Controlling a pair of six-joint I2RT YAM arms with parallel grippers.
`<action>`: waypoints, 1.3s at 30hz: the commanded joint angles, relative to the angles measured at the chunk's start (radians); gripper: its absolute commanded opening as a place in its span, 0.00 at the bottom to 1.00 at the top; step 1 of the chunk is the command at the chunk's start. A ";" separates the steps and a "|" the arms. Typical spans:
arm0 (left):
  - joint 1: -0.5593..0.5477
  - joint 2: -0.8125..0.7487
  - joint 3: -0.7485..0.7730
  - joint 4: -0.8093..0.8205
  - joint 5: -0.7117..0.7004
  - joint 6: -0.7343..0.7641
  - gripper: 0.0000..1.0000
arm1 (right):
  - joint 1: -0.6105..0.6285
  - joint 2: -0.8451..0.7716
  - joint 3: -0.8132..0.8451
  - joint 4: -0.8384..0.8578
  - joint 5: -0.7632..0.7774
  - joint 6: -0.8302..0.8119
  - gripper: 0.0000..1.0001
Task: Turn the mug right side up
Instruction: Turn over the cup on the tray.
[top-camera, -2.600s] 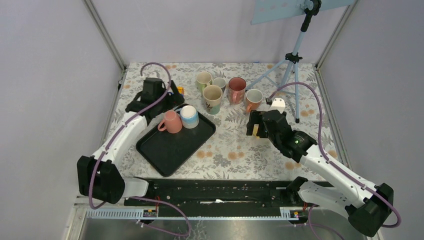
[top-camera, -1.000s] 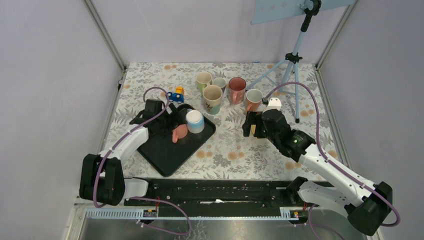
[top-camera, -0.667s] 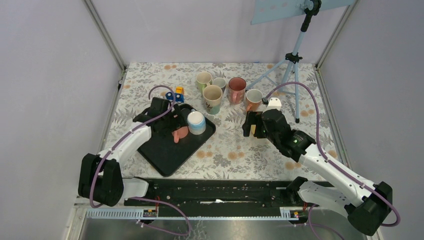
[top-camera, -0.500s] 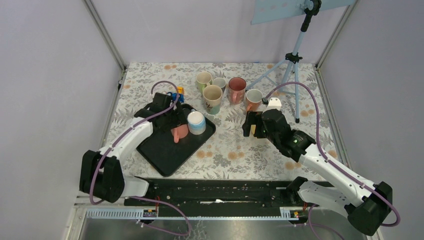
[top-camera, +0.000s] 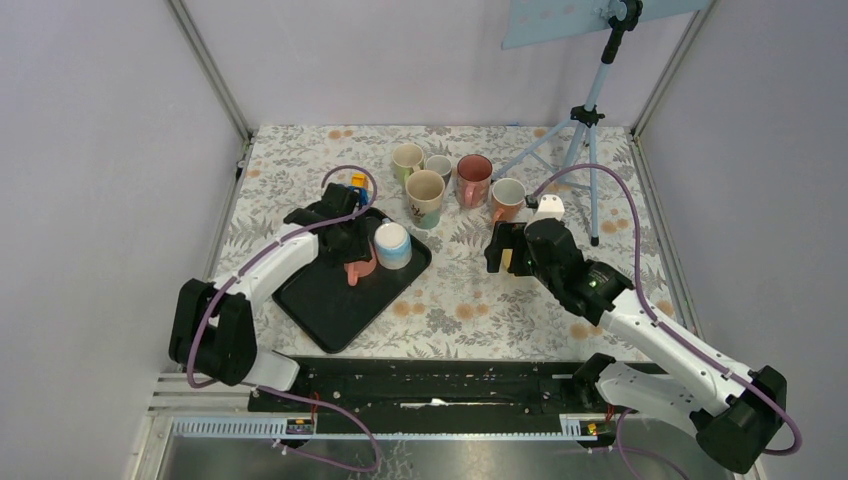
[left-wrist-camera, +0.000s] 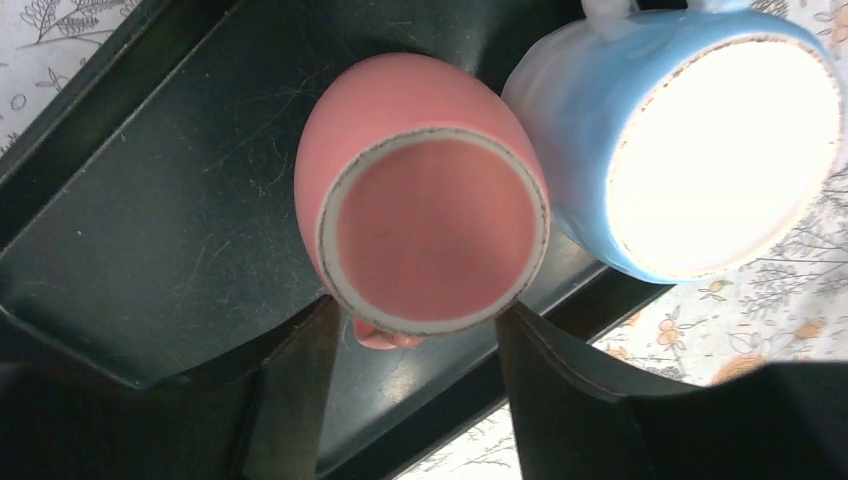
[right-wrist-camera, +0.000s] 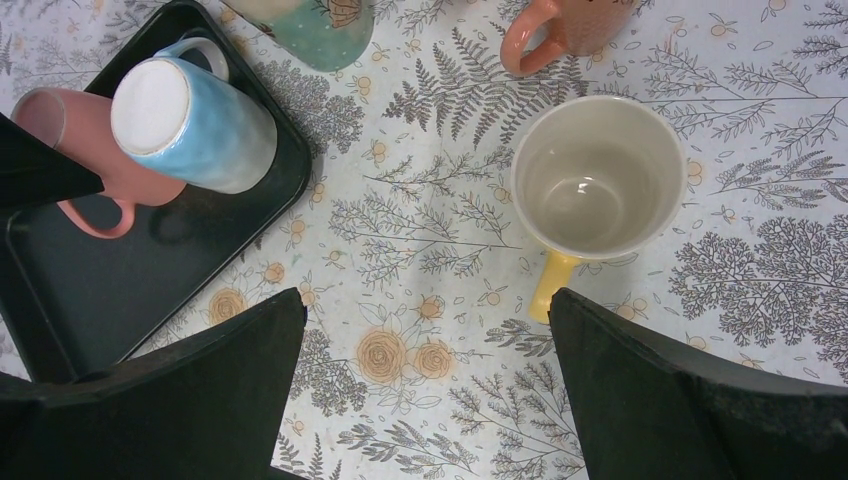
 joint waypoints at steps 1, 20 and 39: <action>-0.008 0.035 0.053 -0.009 -0.027 0.053 0.58 | -0.003 -0.022 -0.005 0.031 0.009 -0.006 1.00; -0.027 0.093 0.055 -0.020 -0.092 0.086 0.30 | -0.003 -0.046 -0.027 0.029 0.016 -0.001 1.00; -0.033 0.004 0.026 0.055 -0.179 0.065 0.00 | -0.003 -0.041 -0.025 0.035 -0.028 0.008 1.00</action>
